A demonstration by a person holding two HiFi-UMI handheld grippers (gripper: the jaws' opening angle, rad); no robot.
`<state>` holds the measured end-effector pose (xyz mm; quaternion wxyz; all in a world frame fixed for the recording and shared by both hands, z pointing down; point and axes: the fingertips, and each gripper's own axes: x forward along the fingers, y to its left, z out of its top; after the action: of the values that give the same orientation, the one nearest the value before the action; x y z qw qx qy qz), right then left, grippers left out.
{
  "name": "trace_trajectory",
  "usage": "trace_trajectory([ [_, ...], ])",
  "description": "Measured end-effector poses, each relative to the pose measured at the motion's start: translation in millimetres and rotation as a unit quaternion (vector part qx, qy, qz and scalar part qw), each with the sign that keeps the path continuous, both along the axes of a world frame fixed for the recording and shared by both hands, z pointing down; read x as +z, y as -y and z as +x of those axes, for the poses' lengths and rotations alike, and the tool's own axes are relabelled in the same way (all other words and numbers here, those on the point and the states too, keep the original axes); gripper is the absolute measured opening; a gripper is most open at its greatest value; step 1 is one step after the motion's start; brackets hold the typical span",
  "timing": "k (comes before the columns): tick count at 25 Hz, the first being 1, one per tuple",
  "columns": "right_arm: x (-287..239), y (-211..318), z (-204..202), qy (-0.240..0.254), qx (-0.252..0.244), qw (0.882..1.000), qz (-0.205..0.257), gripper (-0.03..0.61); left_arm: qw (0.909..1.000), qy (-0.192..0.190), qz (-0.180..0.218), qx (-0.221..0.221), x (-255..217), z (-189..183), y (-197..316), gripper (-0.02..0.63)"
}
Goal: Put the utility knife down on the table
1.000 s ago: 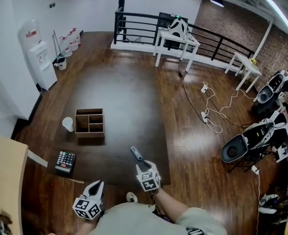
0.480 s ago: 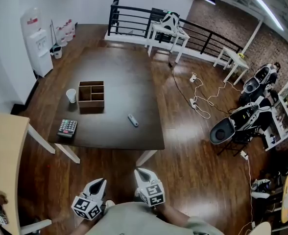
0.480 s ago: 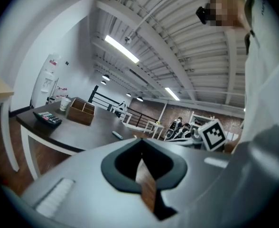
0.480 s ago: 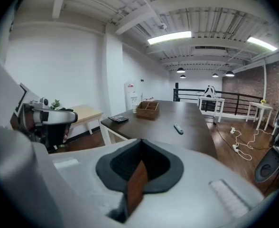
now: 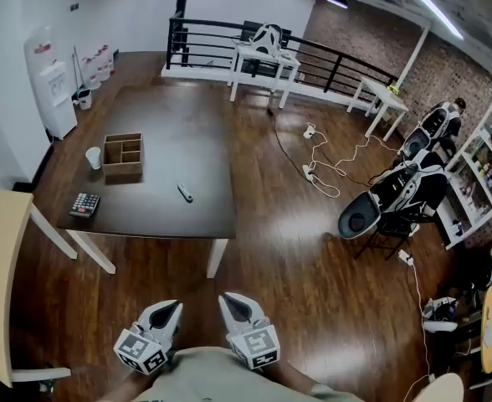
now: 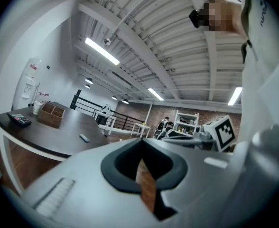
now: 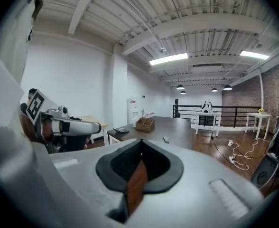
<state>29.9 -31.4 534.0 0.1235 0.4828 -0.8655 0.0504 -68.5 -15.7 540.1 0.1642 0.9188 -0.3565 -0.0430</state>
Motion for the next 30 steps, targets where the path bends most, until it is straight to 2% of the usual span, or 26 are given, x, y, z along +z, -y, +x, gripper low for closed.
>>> trace_trajectory([
  [3, -12, -30, 35, 0.015, -0.01, 1.0, 0.014, 0.003, 0.9995, 0.008, 0.021, 0.024, -7, 56, -28, 0.002],
  [5, -16, -48, 55, 0.021, -0.018, 0.999, 0.018, 0.003, 0.9987, 0.024, 0.036, 0.026, -8, 79, -47, 0.002],
  [12, -22, -104, 95, 0.014, -0.048, 0.998, 0.045, 0.003, 0.9976, 0.053, 0.044, -0.007, 6, 115, -97, 0.002],
  [19, -17, -129, 107, 0.021, -0.076, 0.996, 0.044, 0.002, 0.9963, 0.059, 0.051, -0.038, 5, 125, -123, 0.002],
  [30, -12, -136, 103, 0.021, -0.088, 0.995, 0.039, 0.0, 0.9966, 0.065, 0.042, -0.026, 8, 133, -129, 0.002],
])
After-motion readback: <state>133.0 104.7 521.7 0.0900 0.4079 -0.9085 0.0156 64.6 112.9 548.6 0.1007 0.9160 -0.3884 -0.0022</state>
